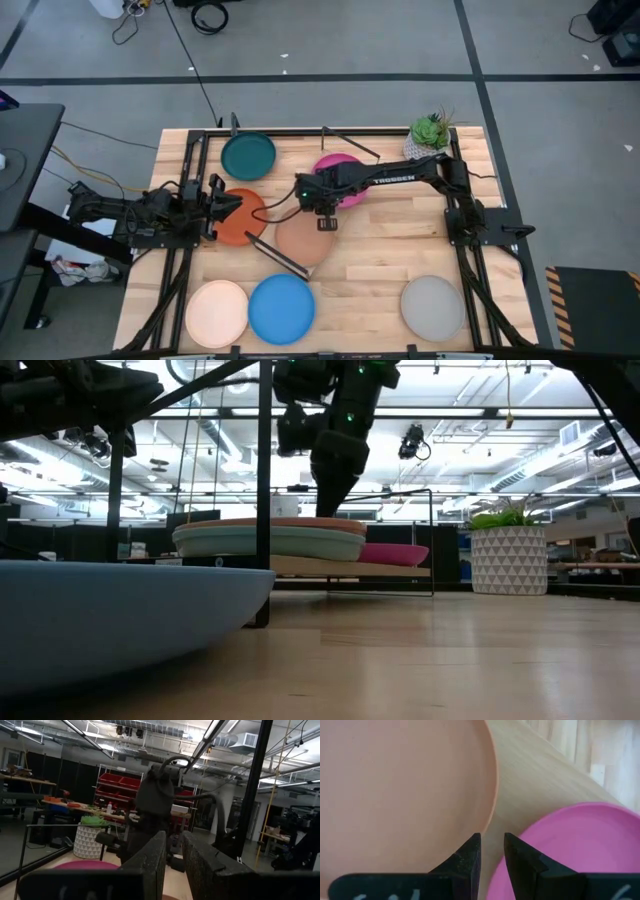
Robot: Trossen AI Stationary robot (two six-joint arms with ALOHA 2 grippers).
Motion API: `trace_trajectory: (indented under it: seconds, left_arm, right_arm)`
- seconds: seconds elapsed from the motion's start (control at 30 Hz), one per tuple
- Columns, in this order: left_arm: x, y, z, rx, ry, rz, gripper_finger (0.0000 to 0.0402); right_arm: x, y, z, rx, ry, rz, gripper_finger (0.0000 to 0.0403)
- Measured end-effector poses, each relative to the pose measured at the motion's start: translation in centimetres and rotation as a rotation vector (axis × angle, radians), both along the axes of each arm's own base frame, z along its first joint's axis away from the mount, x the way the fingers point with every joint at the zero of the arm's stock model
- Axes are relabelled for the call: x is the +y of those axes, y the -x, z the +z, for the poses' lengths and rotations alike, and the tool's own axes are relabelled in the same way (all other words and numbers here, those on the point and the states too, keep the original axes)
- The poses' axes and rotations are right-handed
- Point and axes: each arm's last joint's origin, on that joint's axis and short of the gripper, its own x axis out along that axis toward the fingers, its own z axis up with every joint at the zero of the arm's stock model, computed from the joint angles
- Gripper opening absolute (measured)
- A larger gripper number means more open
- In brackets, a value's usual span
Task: Place and stack plates onto a shelf
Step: Stack the brown plate on top of the light blue plate, then stack the green plate on top of the pink plate
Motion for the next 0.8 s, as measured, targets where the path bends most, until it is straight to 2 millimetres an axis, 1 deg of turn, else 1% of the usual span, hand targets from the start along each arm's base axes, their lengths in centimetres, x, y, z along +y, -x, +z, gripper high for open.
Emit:
trace_trajectory:
  seconds: [0.17, 0.3, 0.37, 0.43, 0.53, 0.67, 0.73, 0.8]
  left_arm:
    - [0.0, 0.0, 0.0, 0.000, 0.001, 0.000, 0.0068]
    - [0.0, 0.0, 0.0, 0.000, 0.001, 0.000, 0.0068]
    - [0.0, 0.0, 0.0, 0.000, 0.001, 0.000, 0.0068]
    - [0.0, 0.0, 0.0, 0.000, 0.001, 0.000, 0.0068]
    - [0.0, 0.0, 0.0, 0.000, 0.000, 0.000, 0.0068]
    - [0.0, 0.0, 0.0, 0.000, 0.001, 0.000, 0.0068]
    - [0.0, 0.0, 0.0, 0.000, 0.001, 0.000, 0.0068]
    - [0.0, 0.0, 0.0, 0.000, 0.001, 0.000, 0.0068]
  right_arm:
    - [0.0, 0.1, -1.4, -0.002, -0.006, 0.000, 0.0091]
    - [0.2, 0.0, -1.4, -0.008, -0.004, 0.004, 0.0091]
    - [0.2, 0.1, -0.8, -0.016, -0.002, 0.005, 0.0091]
    - [0.3, 0.3, 0.6, -0.060, 0.000, 0.003, 0.0091]
    - [0.5, 1.0, 2.8, -0.116, 0.014, -0.007, 0.0091]
    - [1.0, 2.5, 4.7, -0.118, 0.058, -0.056, 0.0091]
    - [1.5, 3.5, 5.3, -0.128, 0.077, -0.081, 0.0091]
    - [2.1, 4.7, 5.0, -0.126, 0.090, -0.102, 0.0091]
